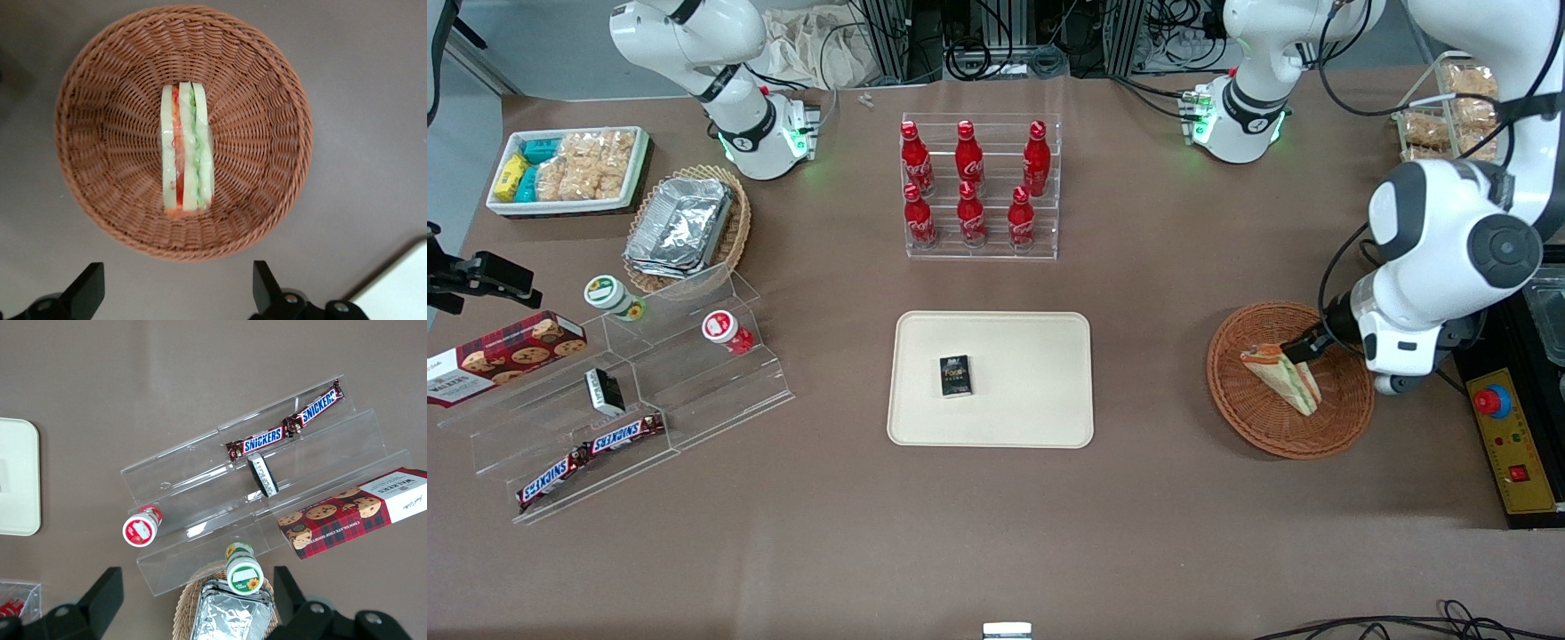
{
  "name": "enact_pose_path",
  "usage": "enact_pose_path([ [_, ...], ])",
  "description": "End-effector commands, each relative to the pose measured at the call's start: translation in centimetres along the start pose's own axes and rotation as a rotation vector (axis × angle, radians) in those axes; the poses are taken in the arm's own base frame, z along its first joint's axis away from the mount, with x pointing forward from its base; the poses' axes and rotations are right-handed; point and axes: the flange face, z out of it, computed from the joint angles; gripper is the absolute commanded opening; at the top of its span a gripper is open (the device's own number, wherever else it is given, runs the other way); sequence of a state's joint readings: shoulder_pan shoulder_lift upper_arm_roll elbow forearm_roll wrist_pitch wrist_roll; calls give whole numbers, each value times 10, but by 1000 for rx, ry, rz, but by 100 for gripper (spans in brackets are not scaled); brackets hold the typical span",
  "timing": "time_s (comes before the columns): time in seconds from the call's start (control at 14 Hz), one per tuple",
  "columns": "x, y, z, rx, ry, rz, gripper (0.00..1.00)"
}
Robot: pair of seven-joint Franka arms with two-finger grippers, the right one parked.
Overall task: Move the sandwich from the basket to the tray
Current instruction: 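Lower the open left gripper over the wrapped sandwich in the basket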
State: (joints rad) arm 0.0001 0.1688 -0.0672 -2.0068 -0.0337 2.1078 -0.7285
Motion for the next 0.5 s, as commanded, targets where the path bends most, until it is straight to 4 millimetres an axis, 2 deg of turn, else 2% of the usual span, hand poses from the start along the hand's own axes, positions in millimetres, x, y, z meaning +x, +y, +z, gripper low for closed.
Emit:
enact_pose_path([
  [0.0, 1, -4, 29, 3, 18, -34, 100],
  [0.43, 15, 0, 82, 32, 50, -63, 100],
])
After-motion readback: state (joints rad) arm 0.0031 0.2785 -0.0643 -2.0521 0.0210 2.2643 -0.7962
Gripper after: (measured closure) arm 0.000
